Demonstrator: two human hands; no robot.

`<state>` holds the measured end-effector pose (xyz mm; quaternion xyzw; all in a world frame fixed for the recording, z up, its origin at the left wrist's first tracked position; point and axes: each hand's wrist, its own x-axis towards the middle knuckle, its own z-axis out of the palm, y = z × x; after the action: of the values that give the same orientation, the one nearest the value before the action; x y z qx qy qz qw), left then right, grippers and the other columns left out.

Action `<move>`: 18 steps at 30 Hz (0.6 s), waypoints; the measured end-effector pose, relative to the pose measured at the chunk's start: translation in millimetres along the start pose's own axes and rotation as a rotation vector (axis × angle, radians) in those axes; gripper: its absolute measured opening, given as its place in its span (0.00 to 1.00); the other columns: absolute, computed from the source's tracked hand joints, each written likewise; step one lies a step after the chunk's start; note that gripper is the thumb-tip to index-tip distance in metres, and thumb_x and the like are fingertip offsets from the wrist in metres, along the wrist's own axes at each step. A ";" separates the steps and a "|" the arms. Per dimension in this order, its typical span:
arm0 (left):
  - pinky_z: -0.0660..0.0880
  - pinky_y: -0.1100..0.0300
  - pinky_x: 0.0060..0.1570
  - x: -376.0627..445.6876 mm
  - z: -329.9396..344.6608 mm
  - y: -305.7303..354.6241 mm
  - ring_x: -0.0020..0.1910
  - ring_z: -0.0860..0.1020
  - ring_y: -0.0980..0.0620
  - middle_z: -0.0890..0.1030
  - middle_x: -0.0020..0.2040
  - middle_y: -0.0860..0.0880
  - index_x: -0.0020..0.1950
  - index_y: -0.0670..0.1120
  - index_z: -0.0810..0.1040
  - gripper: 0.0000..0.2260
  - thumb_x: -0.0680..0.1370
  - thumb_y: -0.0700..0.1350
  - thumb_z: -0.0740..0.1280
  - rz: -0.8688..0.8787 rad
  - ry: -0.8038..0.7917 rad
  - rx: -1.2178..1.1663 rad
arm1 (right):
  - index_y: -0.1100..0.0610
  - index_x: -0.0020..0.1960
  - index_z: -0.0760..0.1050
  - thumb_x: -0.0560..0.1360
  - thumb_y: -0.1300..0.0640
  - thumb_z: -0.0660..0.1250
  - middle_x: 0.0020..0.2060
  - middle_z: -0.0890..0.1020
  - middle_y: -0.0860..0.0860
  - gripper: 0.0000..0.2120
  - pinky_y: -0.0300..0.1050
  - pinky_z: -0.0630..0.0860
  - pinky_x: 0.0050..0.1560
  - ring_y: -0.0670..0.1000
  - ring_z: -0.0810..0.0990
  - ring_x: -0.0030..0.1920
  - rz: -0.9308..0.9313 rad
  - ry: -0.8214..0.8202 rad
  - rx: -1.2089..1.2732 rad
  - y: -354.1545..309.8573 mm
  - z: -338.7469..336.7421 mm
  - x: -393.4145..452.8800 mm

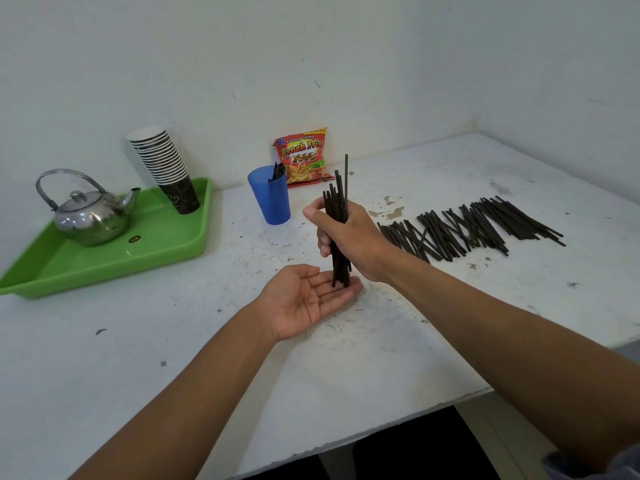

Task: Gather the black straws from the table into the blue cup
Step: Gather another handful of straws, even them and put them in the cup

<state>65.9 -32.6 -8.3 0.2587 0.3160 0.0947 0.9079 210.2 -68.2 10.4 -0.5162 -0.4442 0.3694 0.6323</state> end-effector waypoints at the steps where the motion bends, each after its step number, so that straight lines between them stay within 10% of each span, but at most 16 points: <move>1: 0.83 0.43 0.53 0.5 -0.2 0.5 0.58 0.82 0.31 0.80 0.62 0.28 0.66 0.26 0.73 0.20 0.85 0.41 0.53 0.000 -0.001 0.002 | 0.54 0.46 0.75 0.78 0.48 0.71 0.26 0.74 0.49 0.11 0.44 0.77 0.34 0.50 0.74 0.27 -0.006 0.000 -0.018 0.0 -0.2 -1.0; 7: 0.83 0.43 0.55 3.0 -2.0 3.0 0.59 0.82 0.32 0.80 0.63 0.28 0.65 0.27 0.74 0.20 0.84 0.41 0.53 -0.006 -0.004 0.022 | 0.52 0.34 0.65 0.79 0.43 0.69 0.23 0.66 0.49 0.22 0.43 0.66 0.27 0.48 0.64 0.24 0.015 0.021 0.030 -4.9 1.0 -0.8; 13: 0.81 0.44 0.58 4.6 0.9 6.5 0.60 0.82 0.33 0.80 0.63 0.29 0.67 0.27 0.73 0.20 0.85 0.41 0.53 0.013 -0.002 0.050 | 0.55 0.42 0.77 0.74 0.45 0.75 0.26 0.77 0.51 0.14 0.39 0.77 0.34 0.50 0.77 0.28 -0.041 -0.001 -0.068 1.4 -2.4 -1.9; 18: 0.82 0.44 0.56 8.4 0.3 7.8 0.59 0.82 0.32 0.80 0.63 0.29 0.66 0.28 0.73 0.20 0.84 0.41 0.53 0.015 0.015 0.050 | 0.51 0.33 0.68 0.77 0.45 0.72 0.23 0.66 0.48 0.20 0.42 0.66 0.26 0.49 0.63 0.24 -0.014 0.110 0.003 1.7 -2.4 1.6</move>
<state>72.6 -23.4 -8.3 0.2830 0.3230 0.0953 0.8981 212.9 -67.1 8.8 -0.5316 -0.4118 0.3366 0.6592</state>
